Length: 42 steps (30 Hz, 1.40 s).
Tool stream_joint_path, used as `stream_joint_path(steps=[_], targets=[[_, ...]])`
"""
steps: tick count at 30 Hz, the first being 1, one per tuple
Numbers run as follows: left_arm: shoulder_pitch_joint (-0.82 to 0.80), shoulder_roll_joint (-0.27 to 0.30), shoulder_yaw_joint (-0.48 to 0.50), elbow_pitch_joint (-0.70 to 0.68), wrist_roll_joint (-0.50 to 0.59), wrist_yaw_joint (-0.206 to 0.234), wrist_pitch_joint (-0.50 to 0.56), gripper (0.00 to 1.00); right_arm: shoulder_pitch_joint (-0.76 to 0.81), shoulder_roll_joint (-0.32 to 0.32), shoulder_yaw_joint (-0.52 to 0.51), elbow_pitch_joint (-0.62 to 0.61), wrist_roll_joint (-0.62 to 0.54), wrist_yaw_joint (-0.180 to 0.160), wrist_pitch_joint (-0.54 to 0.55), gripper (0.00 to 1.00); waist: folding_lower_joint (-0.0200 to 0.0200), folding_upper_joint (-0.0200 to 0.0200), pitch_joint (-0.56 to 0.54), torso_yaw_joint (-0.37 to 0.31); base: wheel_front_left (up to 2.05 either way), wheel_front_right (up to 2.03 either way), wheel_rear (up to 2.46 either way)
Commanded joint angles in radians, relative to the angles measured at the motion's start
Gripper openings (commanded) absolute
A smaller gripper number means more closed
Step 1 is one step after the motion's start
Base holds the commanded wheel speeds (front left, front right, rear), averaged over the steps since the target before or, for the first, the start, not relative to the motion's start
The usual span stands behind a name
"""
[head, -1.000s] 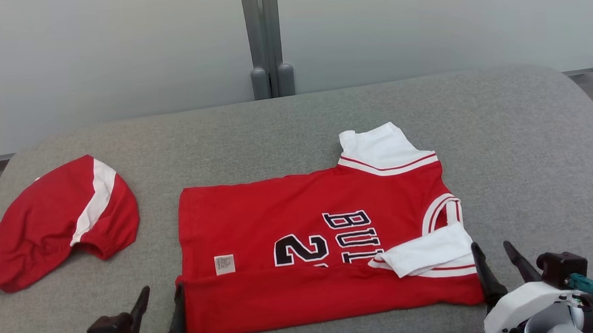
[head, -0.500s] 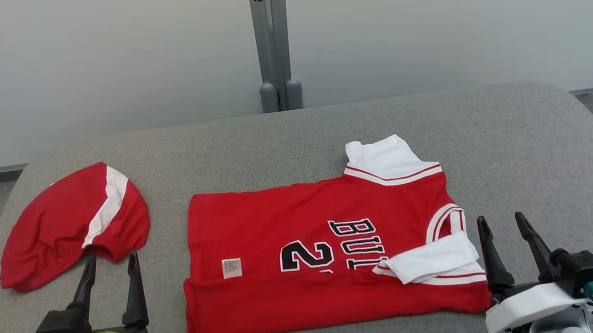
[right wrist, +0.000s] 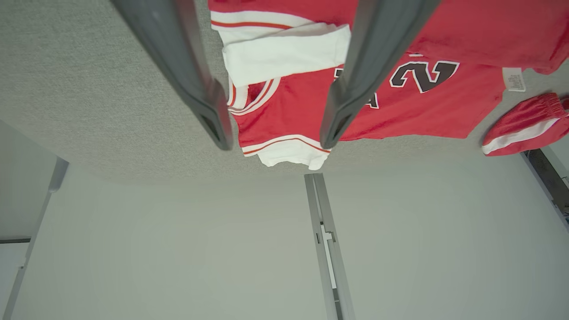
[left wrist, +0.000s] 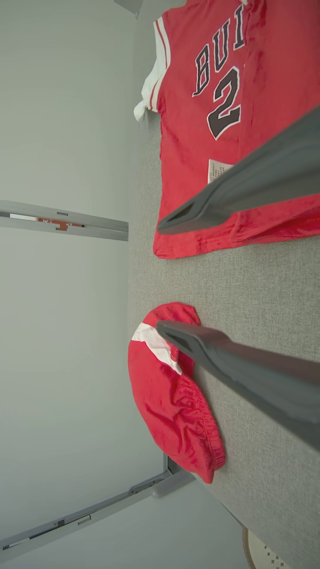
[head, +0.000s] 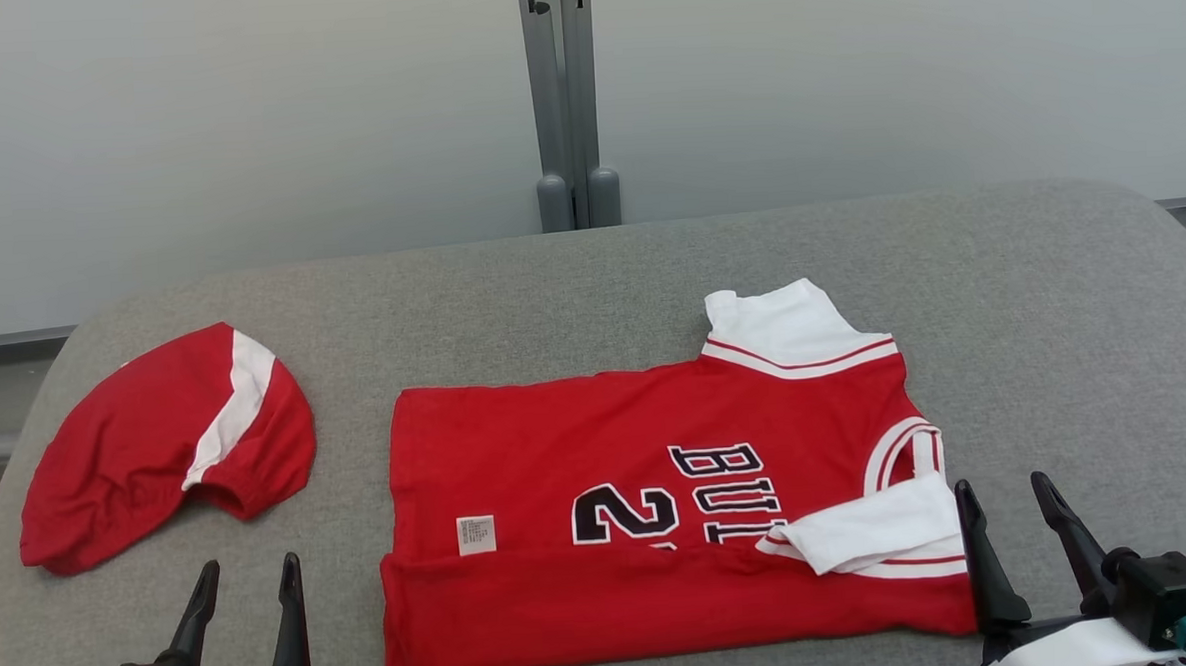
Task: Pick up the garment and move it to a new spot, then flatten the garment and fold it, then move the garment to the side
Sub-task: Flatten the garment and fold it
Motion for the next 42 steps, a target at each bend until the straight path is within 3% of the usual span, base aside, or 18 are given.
stream_joint_path(steps=[1,26,35,42], targets=[[0.007,0.004,-0.001,0.006,0.0,-0.008,0.0,1.0,0.01,0.001,-0.001,0.002,0.004,0.0,-0.001,1.0,0.0,0.0,0.0,0.002,0.0,0.0,0.0],[-0.019,-0.001,0.0,0.076,0.011,-0.033,0.0,1.0,-0.016,-0.01,0.022,0.052,0.006,0.0,-0.004,1.0,0.0,0.0,0.001,-0.002,0.0,0.0,0.0],[-0.227,0.04,-0.045,0.162,0.014,-0.061,0.022,1.0,-0.238,-0.062,0.075,0.157,-0.006,0.0,0.002,1.0,0.0,0.0,0.045,-0.013,0.0,0.0,0.0],[-0.463,0.042,-0.131,0.309,-0.017,-0.076,0.067,1.0,-0.494,-0.111,0.113,0.338,0.006,0.0,0.054,1.0,0.0,0.0,0.114,-0.013,0.0,0.0,0.0]])
